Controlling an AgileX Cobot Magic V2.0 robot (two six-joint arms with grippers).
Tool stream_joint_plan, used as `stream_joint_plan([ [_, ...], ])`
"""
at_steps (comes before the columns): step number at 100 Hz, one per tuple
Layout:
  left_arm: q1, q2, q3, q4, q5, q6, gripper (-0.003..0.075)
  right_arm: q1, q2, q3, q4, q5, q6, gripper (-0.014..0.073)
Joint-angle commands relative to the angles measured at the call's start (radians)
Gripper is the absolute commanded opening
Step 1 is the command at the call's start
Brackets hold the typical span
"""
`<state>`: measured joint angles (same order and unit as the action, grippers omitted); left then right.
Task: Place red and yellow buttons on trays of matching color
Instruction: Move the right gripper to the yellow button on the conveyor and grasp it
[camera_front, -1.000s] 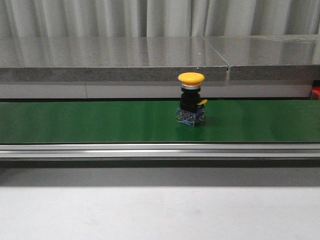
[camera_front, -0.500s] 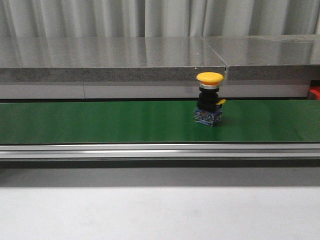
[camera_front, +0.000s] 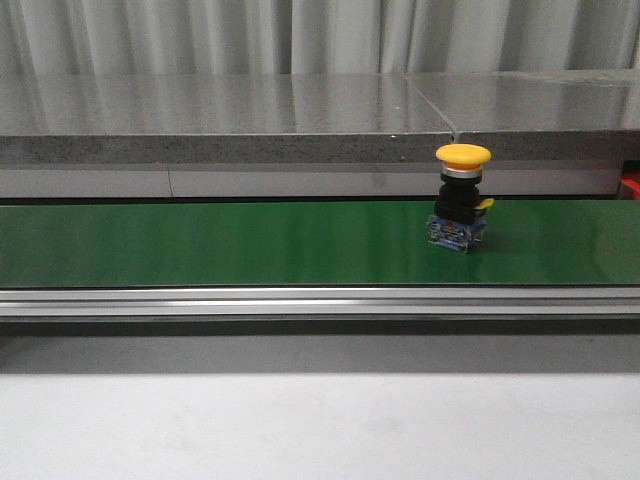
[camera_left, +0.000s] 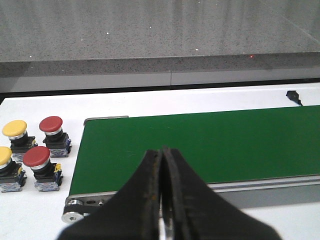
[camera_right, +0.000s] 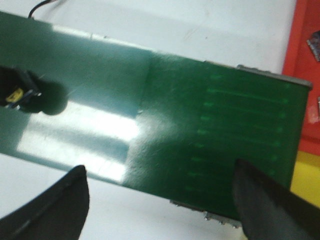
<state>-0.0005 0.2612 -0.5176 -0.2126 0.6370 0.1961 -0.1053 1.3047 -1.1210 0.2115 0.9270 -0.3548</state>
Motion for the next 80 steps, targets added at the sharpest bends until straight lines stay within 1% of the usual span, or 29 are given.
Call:
stream_joint_plan([
  [1,-0.005,0.01,-0.024,-0.018,-0.068,-0.002,-0.0019,0.024,-0.052,0.024,0.01,-0.021,-0.029,0.058],
  [12,-0.005,0.01,-0.024,-0.018,-0.068,-0.002,-0.0019,0.065,-0.05,0.058,0.01,-0.026,-0.035,0.058],
  [28,-0.005,0.01,-0.024,-0.018,-0.068,-0.002,-0.0019,0.122,-0.042,0.073,0.01,-0.088,-0.035,0.058],
  [44,-0.005,0.01,-0.024,-0.018,-0.068,-0.002,-0.0019,0.174,0.004,0.073,0.017,-0.14,-0.036,0.058],
  [80,-0.005,0.01,-0.024,-0.018,-0.068,-0.002,-0.0019,0.242,0.129,0.068,0.055,-0.278,-0.047,0.058],
])
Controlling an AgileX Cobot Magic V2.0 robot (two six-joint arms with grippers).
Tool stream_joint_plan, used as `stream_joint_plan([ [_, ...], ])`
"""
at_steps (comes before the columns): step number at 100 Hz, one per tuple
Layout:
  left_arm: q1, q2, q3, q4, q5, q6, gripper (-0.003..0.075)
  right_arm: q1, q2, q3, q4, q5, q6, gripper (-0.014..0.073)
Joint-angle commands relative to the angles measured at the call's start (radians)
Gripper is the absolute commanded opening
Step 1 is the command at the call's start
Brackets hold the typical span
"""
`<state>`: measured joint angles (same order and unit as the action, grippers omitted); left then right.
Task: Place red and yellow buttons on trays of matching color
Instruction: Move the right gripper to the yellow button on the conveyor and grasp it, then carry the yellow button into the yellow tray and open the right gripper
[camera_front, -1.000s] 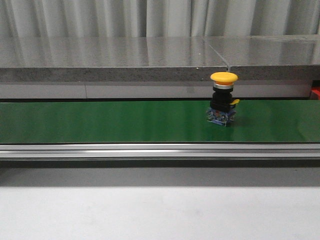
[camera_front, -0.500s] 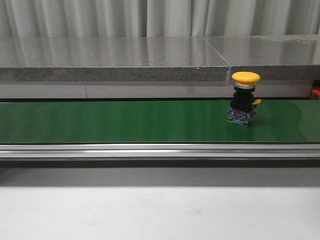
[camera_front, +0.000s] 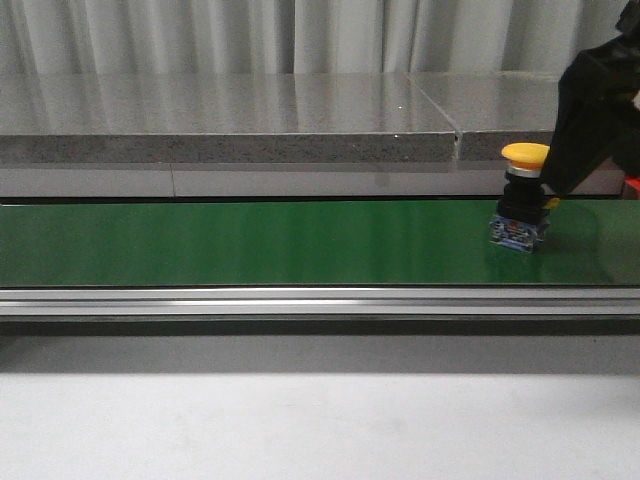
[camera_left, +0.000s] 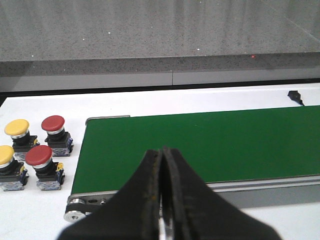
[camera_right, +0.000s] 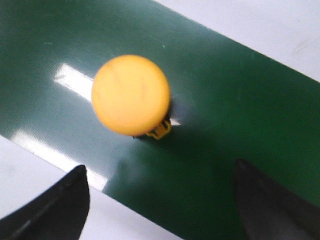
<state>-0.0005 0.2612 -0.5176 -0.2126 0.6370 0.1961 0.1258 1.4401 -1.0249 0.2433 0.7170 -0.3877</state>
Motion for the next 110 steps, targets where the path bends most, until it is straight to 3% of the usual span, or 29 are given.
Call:
stream_joint_plan([
  [1,-0.005,0.01,-0.024,-0.018,-0.068,-0.002,-0.0019,0.013,-0.005,-0.028,0.023,-0.073,-0.014,0.058],
  [35,-0.005,0.01,-0.024,-0.018,-0.068,-0.002,-0.0019,0.024,0.054,-0.028,0.042,-0.215,-0.014,0.0554],
  [42,-0.005,0.01,-0.024,-0.018,-0.068,-0.002,-0.0019,0.024,0.062,-0.028,0.042,-0.22,-0.014,0.0477],
  [59,-0.005,0.01,-0.024,-0.018,-0.068,-0.002,-0.0019,0.024,0.075,-0.028,0.042,-0.198,-0.014,0.0191],
  [68,-0.005,0.01,-0.024,-0.018,-0.068,-0.002,-0.0019,0.019,0.07,-0.034,0.042,-0.163,-0.014,0.0111],
  [91,-0.005,0.01,-0.024,-0.018,-0.068,-0.002,-0.0019,-0.009,-0.014,-0.079,0.036,-0.061,0.007,0.0105],
  [110,-0.005,0.01,-0.024,-0.018,-0.068,-0.002,-0.0019,-0.174,-0.125,-0.098,0.029,0.027,0.037,0.0105],
])
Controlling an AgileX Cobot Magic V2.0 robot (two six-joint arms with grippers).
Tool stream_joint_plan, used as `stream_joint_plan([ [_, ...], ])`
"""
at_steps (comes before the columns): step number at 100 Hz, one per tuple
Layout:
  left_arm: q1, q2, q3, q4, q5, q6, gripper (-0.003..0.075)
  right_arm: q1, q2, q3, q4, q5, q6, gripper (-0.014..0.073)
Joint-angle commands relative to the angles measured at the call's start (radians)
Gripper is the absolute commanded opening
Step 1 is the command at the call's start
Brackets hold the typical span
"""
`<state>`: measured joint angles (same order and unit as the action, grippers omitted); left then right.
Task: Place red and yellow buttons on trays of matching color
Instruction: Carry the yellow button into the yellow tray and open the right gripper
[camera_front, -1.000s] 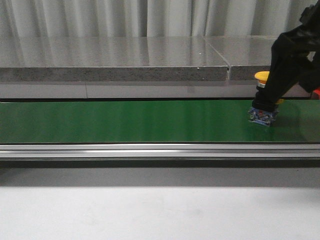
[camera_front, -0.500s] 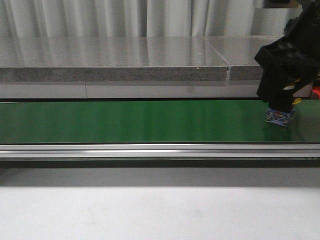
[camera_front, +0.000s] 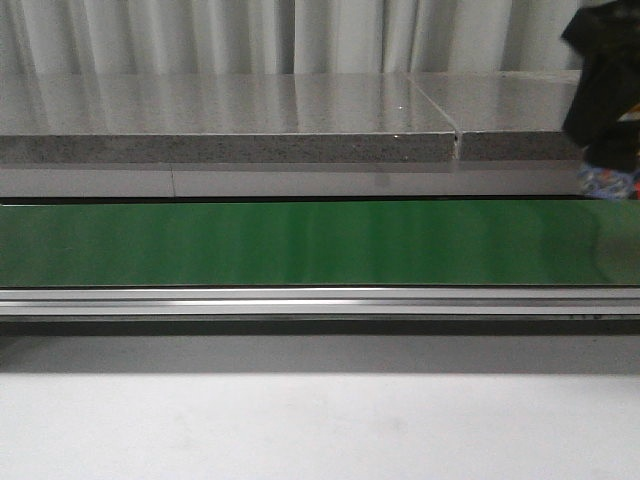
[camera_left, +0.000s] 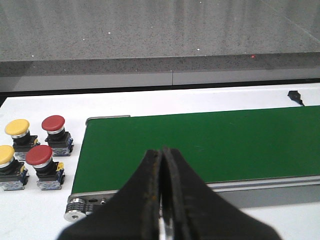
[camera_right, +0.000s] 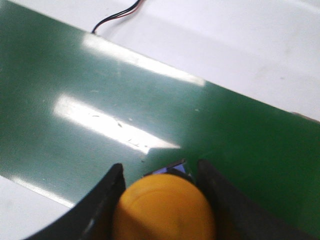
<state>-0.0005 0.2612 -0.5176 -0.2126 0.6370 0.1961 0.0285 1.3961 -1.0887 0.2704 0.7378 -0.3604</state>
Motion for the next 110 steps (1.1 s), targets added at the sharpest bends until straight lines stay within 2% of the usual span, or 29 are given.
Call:
stream_joint_plan([
  [1,-0.005,0.01,-0.024,-0.018,-0.068,-0.002,-0.0019,-0.096,-0.085,-0.034,0.002,0.009,0.01,0.0105],
  [21,-0.005,0.01,-0.024,-0.018,-0.068,-0.002,-0.0019,-0.406,-0.155,-0.034,0.003,0.043,0.027,0.0105],
  [31,-0.005,0.01,-0.024,-0.018,-0.068,-0.002,-0.0019,-0.553,-0.15,-0.032,0.003,-0.015,0.085,0.0105],
  [45,-0.005,0.01,-0.024,-0.018,-0.068,-0.002,-0.0019,-0.678,-0.117,-0.032,0.003,-0.101,0.144,0.0105],
  [76,-0.005,0.01,-0.024,-0.018,-0.068,-0.002,-0.0019,-0.79,0.072,-0.032,0.003,-0.235,0.188,0.0105],
  [110,-0.005,0.01,-0.024,-0.018,-0.068,-0.002,-0.0019,-0.8,0.219,-0.032,0.003,-0.285,0.188,0.0105],
])
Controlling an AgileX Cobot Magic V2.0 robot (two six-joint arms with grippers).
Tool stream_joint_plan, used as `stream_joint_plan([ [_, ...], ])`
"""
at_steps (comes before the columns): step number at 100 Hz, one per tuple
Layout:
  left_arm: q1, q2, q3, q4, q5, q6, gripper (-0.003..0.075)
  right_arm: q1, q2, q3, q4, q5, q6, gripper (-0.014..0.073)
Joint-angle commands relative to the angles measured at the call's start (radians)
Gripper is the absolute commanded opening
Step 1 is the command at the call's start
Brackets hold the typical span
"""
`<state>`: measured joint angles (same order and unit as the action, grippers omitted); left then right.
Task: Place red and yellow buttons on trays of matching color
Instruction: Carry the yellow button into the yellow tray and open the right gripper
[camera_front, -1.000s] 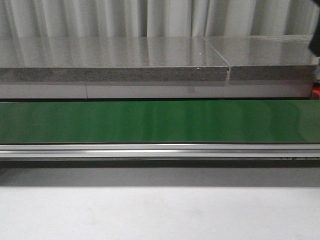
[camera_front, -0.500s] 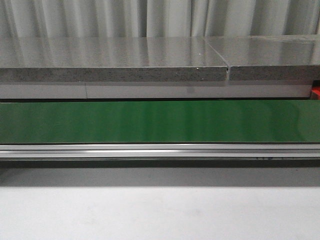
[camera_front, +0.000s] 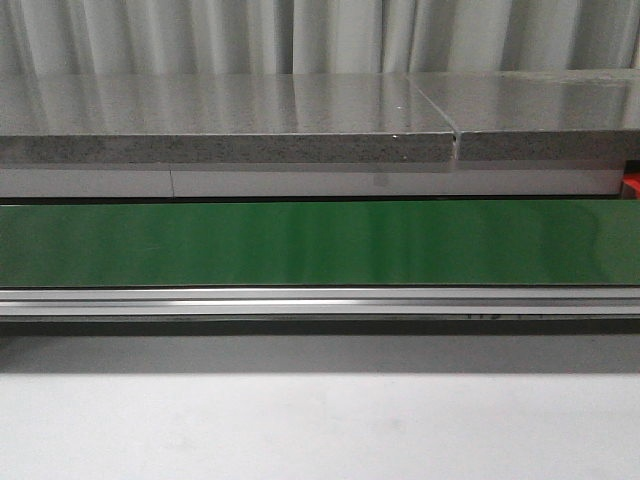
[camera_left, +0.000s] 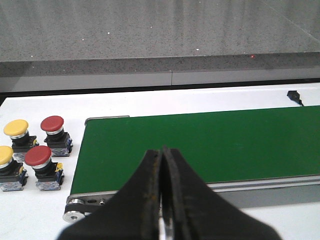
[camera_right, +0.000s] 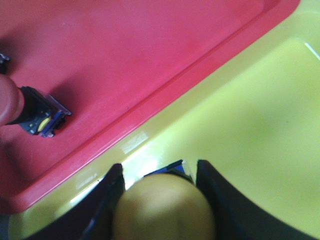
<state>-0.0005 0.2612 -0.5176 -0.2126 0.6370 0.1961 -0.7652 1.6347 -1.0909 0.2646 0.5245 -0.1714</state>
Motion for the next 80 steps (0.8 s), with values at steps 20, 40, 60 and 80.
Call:
stream_joint_plan([
  [20,-0.005,0.01,-0.024,-0.018,-0.068,-0.002,-0.0019,-0.006,0.023,-0.029,0.009,-0.088,-0.001,0.0105],
  [40,-0.005,0.01,-0.024,-0.018,-0.068,-0.002,-0.0019,-0.004,0.063,-0.028,0.017,-0.089,-0.001,0.0105],
  [60,-0.005,0.01,-0.024,-0.018,-0.068,-0.002,-0.0019,-0.004,0.101,-0.027,0.017,-0.073,-0.001,0.0105],
  [80,-0.005,0.01,-0.024,-0.018,-0.068,-0.002,-0.0019,-0.004,0.104,-0.027,0.017,-0.063,-0.007,0.0216],
])
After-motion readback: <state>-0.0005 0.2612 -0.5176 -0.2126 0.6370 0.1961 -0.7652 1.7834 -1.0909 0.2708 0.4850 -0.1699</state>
